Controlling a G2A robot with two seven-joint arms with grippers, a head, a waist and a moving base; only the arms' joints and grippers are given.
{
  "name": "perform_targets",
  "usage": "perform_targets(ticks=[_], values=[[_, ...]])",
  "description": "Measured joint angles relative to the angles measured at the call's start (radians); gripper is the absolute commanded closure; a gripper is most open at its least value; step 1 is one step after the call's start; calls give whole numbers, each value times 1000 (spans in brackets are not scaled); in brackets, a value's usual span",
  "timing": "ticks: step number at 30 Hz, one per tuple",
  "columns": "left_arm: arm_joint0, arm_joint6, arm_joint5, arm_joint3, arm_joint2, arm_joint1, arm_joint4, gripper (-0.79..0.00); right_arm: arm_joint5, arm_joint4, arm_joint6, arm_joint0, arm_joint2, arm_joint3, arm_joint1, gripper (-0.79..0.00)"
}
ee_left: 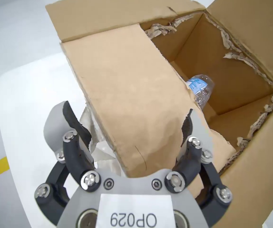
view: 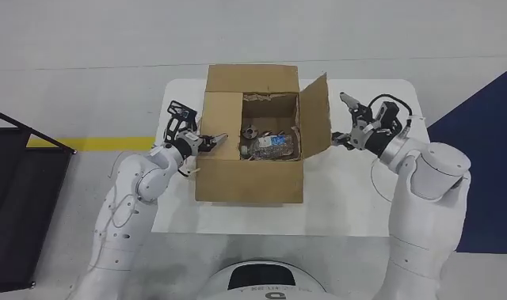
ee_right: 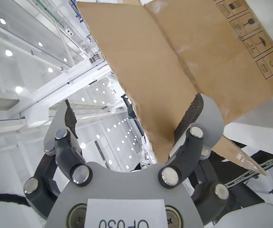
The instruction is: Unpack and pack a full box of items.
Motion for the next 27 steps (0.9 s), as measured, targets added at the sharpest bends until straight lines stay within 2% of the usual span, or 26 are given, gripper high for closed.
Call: perform_targets(ticks=[4, 7, 15, 20, 27], values=[[18, 23, 9, -5, -30, 5, -22, -785, 22, -29, -22, 19, -105, -55, 10, -785], [43, 44, 4, -10, -66, 12, -44, -785, 50, -75, -50, 59, -216, -41, 16, -785], [111, 96, -14, 3, -154, 26, -105, -785, 144, -158, -210, 212, -447, 166, 14, -785], [132, 104, -13, 8, -171, 31, -118, -785, 158, -199, -293, 242, -517, 228, 15, -785], [133, 102, -14, 8, -170, 33, -117, -785, 176, -213, -306, 272, -557, 283, 24, -785]])
